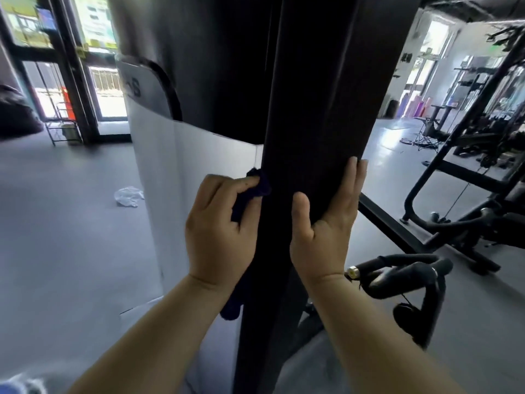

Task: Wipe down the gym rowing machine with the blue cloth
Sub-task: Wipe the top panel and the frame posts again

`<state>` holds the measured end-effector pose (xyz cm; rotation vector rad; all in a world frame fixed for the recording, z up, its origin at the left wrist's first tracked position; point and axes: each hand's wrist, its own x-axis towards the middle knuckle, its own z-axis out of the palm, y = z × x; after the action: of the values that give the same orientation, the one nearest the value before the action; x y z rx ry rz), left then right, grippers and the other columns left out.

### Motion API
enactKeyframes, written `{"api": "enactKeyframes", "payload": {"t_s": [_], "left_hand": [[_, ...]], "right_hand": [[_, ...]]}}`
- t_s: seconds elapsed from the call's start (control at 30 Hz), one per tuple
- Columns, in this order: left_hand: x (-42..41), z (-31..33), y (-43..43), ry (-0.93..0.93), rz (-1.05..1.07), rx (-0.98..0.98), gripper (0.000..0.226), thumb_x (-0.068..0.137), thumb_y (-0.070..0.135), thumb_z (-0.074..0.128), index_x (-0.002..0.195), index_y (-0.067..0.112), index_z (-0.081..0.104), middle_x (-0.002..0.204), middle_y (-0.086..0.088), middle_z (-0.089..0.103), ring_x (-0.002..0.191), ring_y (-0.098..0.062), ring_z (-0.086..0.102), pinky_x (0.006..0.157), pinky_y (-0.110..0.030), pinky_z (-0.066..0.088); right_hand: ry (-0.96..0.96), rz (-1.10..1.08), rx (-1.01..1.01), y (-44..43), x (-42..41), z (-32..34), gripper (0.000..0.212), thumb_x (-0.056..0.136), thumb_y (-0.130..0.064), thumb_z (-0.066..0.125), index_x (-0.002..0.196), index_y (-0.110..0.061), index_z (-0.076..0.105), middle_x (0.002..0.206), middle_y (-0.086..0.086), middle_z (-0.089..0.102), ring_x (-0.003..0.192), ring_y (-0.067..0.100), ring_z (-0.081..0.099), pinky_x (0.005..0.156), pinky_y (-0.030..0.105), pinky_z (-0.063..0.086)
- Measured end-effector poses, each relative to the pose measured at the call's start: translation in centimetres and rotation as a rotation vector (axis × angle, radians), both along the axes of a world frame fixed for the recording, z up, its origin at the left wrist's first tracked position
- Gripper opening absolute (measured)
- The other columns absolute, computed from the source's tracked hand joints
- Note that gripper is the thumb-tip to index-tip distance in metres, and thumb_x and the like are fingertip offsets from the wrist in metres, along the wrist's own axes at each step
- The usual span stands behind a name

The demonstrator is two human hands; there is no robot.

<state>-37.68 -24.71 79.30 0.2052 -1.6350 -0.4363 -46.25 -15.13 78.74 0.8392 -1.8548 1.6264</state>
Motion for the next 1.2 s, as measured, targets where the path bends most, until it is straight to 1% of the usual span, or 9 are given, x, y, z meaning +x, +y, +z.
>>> {"api": "enactKeyframes", "payload": {"t_s": [0.1,0.27,0.47,0.6,0.7,0.77,0.9,1.0,1.2], "left_hand": [[-0.3,-1.5,-0.1,-0.02,0.019,-0.014,0.015,0.087,0.005,0.064,0.102,0.003,0.068,0.095,0.004,0.054,0.084,-0.001,0.05,0.075,-0.004,0.041],[1.3,-9.2,0.0,-0.189,0.022,-0.006,0.017,0.088,0.016,0.06,0.105,0.018,0.059,0.096,0.007,0.052,0.077,-0.008,0.055,0.064,-0.019,0.049],[0.9,-7.0,0.1,-0.109,0.04,-0.006,0.016,0.089,0.01,0.059,0.097,0.003,0.072,0.093,-0.004,0.062,0.084,-0.009,0.057,0.077,-0.011,0.047],[0.4,-9.1,-1.1,-0.082,0.014,-0.102,0.017,0.087,0.007,0.063,0.103,0.012,0.065,0.098,0.004,0.054,0.084,-0.009,0.056,0.073,-0.014,0.048],[1.1,-13.7,-1.6,-0.155,-0.046,-0.115,0.022,0.085,0.01,0.066,0.104,0.018,0.059,0.097,0.007,0.051,0.079,-0.009,0.057,0.067,-0.02,0.05],[1.2,-14.9,-1.6,-0.148,-0.057,-0.108,0.017,0.085,0.009,0.065,0.102,0.015,0.065,0.097,0.007,0.052,0.079,-0.009,0.057,0.069,-0.017,0.049],[0.3,-13.5,-1.2,-0.004,-0.005,-0.096,0.014,0.086,0.005,0.064,0.098,0.003,0.072,0.096,0.008,0.053,0.086,0.001,0.05,0.076,-0.006,0.042],[-0.4,-15.0,-0.9,0.057,0.015,-0.087,0.018,0.088,0.007,0.062,0.102,0.003,0.072,0.099,0.005,0.053,0.09,0.003,0.049,0.079,-0.003,0.04],[0.2,-25.3,-1.6,-0.017,0.038,-0.152,0.02,0.087,0.013,0.063,0.1,0.002,0.072,0.098,0.005,0.053,0.086,-0.002,0.052,0.077,-0.005,0.044]], "right_hand": [[-0.027,0.025,0.025,0.2,-0.1,-2.0,0.082,0.086,-0.059,0.048,0.151,-0.039,0.001,0.165,0.0,0.003,0.146,-0.005,0.0,0.115,0.01,0.005],[-0.029,0.054,-0.029,-0.2,-0.4,-2.5,0.081,0.085,-0.058,0.05,0.148,-0.049,-0.001,0.158,-0.015,0.003,0.143,-0.009,0.001,0.114,0.018,0.009],[-0.038,-0.015,-0.007,-0.6,0.2,-6.1,0.086,0.084,-0.054,0.052,0.153,-0.037,0.004,0.165,0.005,0.005,0.149,0.002,0.002,0.118,0.016,0.005],[-0.023,-0.039,-0.077,-1.3,0.3,-7.4,0.088,0.083,-0.048,0.054,0.155,-0.019,0.011,0.162,0.011,0.013,0.151,0.02,0.013,0.122,0.043,0.016],[-0.032,-0.035,-0.141,-1.6,0.3,-7.5,0.087,0.084,-0.048,0.054,0.156,-0.017,0.015,0.161,0.01,0.017,0.149,0.02,0.017,0.12,0.047,0.021],[-0.015,-0.03,-0.174,-1.6,0.2,-8.0,0.086,0.085,-0.05,0.055,0.156,-0.021,0.016,0.162,0.008,0.018,0.149,0.017,0.017,0.121,0.041,0.022],[0.004,-0.026,-0.174,-1.9,0.3,-10.9,0.081,0.083,-0.054,0.055,0.15,-0.039,0.012,0.164,0.001,0.01,0.147,-0.001,0.007,0.117,0.013,0.01],[0.028,-0.035,-0.13,-1.7,0.4,-15.1,0.083,0.081,-0.058,0.056,0.147,-0.044,0.009,0.165,0.0,0.007,0.15,0.006,0.005,0.12,0.023,0.011],[0.032,0.019,-0.109,-0.9,0.0,-22.3,0.086,0.074,-0.064,0.058,0.144,-0.057,0.008,0.161,-0.015,0.009,0.148,0.002,0.01,0.121,0.045,0.02]]}}
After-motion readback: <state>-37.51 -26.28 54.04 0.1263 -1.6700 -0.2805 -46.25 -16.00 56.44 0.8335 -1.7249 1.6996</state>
